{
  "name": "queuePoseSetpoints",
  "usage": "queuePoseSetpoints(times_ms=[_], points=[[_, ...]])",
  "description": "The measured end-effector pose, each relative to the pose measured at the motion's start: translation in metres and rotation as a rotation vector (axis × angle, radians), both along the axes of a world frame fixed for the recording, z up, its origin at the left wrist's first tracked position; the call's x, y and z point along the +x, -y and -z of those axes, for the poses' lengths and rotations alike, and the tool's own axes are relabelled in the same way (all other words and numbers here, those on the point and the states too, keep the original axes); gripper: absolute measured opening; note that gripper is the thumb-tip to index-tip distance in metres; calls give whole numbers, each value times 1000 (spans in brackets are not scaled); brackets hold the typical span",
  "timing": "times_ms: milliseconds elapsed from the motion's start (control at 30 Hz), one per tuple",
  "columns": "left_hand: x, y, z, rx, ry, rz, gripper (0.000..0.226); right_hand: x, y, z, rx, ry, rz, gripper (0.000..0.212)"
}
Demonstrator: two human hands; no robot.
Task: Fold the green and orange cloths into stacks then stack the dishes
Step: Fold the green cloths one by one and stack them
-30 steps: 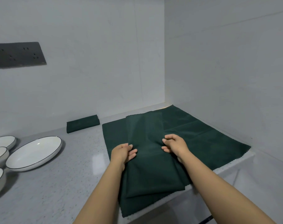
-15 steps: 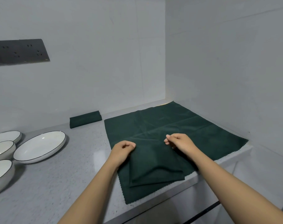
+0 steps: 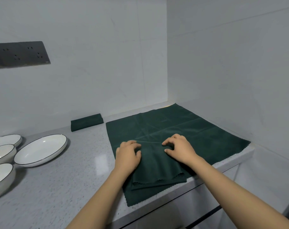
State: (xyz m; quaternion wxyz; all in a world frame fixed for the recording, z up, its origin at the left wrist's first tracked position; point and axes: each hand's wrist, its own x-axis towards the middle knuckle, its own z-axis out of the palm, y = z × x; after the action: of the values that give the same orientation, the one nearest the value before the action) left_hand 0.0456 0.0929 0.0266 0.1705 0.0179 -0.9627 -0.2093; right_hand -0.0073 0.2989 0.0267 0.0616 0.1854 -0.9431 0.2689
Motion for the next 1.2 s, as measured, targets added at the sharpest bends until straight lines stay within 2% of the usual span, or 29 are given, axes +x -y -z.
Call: queuePoseSetpoints(times_ms=[67, 133, 267, 567, 768, 934, 1068, 1201], points=[[1, -10, -6, -105, 7, 64, 38, 8, 11, -6, 74, -52, -8, 31], [1, -23, -4, -187, 110, 139, 46, 16, 25, -7, 164, -76, -59, 38], [7, -31, 19, -296, 299, 169, 53, 32, 35, 12, 312, 52, -103, 50], [11, -24, 32, -318, 382, 116, 60, 36, 28, 33, 435, 108, 24, 59], [13, -25, 37, -298, 404, 9, 69, 38, 27, 35, 411, 134, 55, 63], [17, -21, 32, -230, 407, 48, 67, 37, 15, 30, 361, 152, -40, 62], [38, -13, 20, -140, 204, 218, 51, 56, -11, 27, 219, -115, -159, 64], [64, -8, 17, -57, 156, 441, 39, 78, -24, 22, 20, -99, -333, 60]])
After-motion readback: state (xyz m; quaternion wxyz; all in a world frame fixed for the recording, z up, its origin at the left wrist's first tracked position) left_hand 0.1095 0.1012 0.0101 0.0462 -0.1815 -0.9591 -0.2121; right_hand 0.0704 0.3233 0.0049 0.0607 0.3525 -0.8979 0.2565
